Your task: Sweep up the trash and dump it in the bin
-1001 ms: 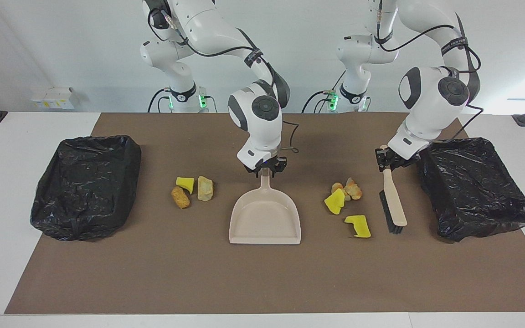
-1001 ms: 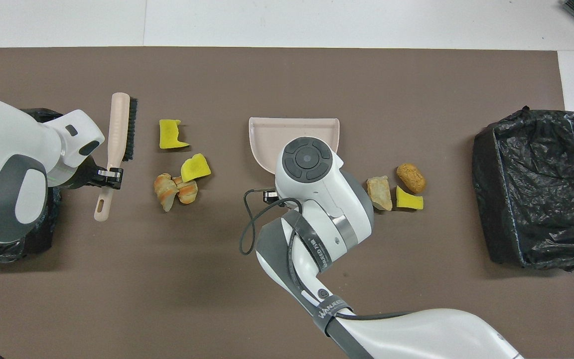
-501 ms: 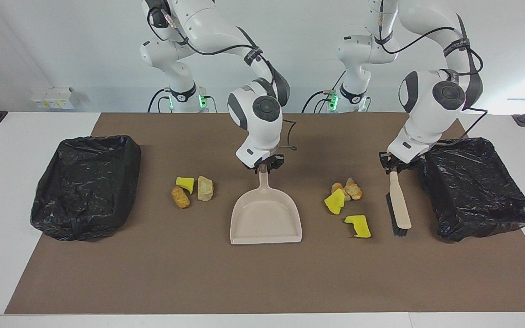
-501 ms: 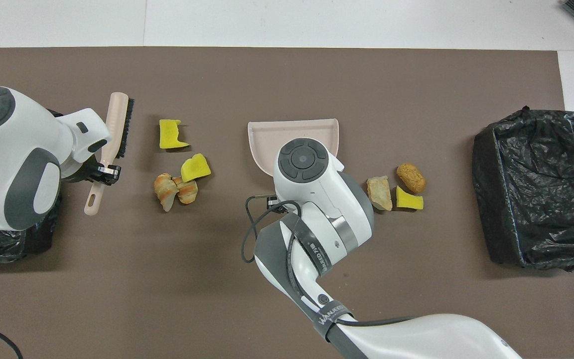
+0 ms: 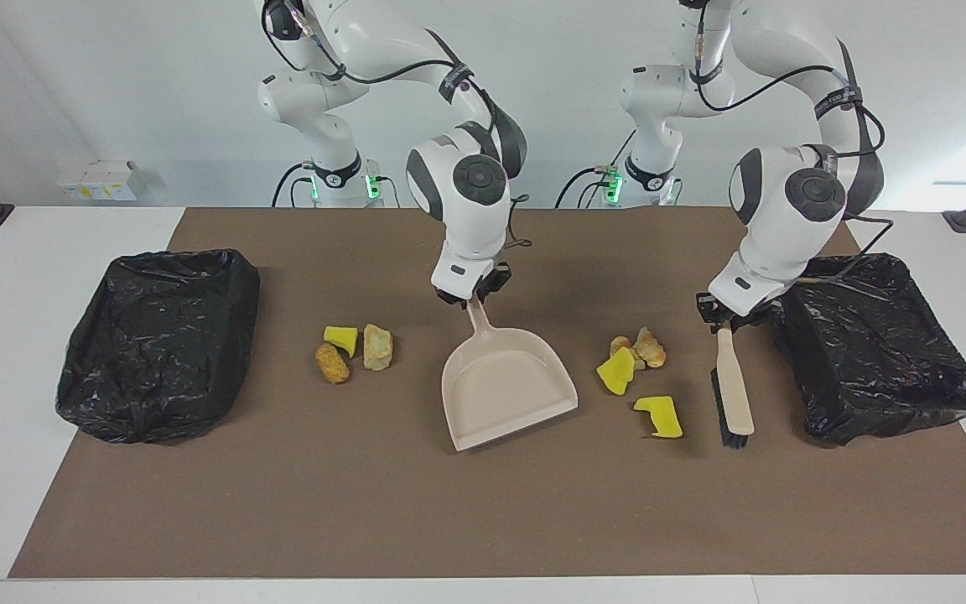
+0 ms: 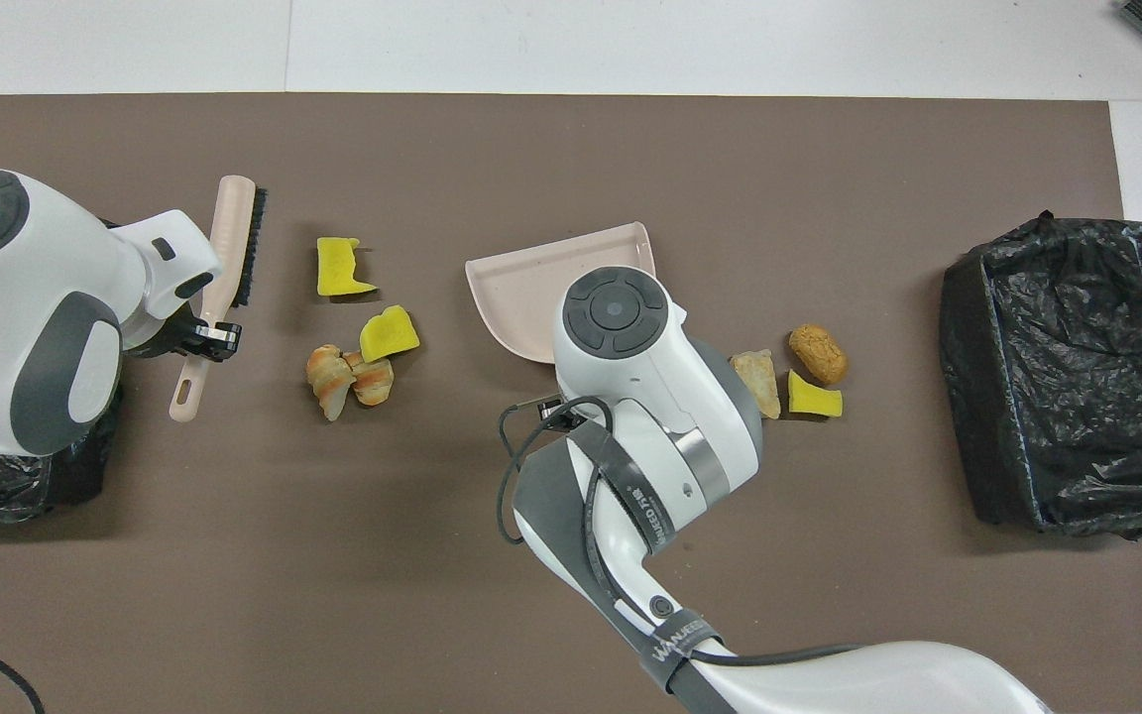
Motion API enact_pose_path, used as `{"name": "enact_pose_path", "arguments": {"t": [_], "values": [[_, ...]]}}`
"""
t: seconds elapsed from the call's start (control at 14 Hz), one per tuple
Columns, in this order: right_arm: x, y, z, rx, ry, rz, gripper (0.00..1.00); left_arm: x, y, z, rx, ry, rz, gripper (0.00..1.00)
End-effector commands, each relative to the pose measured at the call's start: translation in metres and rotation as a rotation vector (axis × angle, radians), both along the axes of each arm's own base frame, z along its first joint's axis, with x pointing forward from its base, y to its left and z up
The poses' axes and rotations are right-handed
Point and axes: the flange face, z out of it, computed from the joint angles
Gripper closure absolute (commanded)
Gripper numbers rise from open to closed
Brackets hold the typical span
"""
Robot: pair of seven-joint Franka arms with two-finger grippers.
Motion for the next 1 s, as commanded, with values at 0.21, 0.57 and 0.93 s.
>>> {"name": "enact_pose_path", "arguments": {"t": [0.21,0.57,0.93], "values": [[0.011,-0.036,-0.003,-0.051,0.010,0.467,1.00,-0.047,-0.002,-0.020,-0.056,0.067,0.144,1.00],[0.015,-0.056,-0.009,-0.191,0.040,0.757,1.00,-0.078,-0.014,-0.031,-0.058,0.096,0.194,1.00],[0.009,-0.046,-0.023,-0.250,0.032,0.884,1.00,-0.079,-0.042,-0.046,-0.091,0.050,0.179,1.00]]}}
